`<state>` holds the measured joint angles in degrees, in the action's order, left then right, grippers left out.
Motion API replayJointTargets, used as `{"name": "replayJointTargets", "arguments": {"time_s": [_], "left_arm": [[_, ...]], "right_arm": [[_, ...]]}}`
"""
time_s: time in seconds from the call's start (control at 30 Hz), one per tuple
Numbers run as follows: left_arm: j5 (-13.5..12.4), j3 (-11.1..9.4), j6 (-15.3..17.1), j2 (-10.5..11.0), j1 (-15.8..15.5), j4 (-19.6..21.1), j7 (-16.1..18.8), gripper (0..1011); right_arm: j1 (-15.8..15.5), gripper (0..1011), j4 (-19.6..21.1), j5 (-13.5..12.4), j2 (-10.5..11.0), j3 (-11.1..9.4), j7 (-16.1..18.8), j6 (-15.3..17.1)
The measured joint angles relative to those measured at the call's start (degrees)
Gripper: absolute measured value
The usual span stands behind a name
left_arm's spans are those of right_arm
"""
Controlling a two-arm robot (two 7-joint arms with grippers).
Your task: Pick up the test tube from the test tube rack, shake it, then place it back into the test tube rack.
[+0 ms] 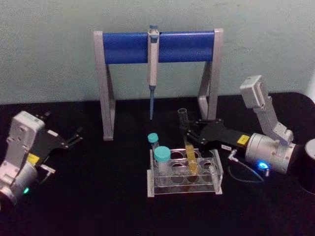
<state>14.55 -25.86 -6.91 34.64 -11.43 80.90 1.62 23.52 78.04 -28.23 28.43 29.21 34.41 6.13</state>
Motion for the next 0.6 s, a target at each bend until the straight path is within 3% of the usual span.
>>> {"name": "replayJointTargets", "arguments": {"time_s": [0.4, 0.6], "left_arm": [[0.00, 0.00, 0.00, 0.00, 0.00, 0.00, 0.00, 1001], [0.00, 0.00, 0.00, 0.00, 0.00, 0.00, 0.00, 1001]], "right_arm": [[-0.12, 218, 0.08, -0.05, 0.13, -0.03, 0.17, -0.23], [-0.73, 218, 0.69, -1.27, 0.59, -0.59, 1.30, -1.41]]}}
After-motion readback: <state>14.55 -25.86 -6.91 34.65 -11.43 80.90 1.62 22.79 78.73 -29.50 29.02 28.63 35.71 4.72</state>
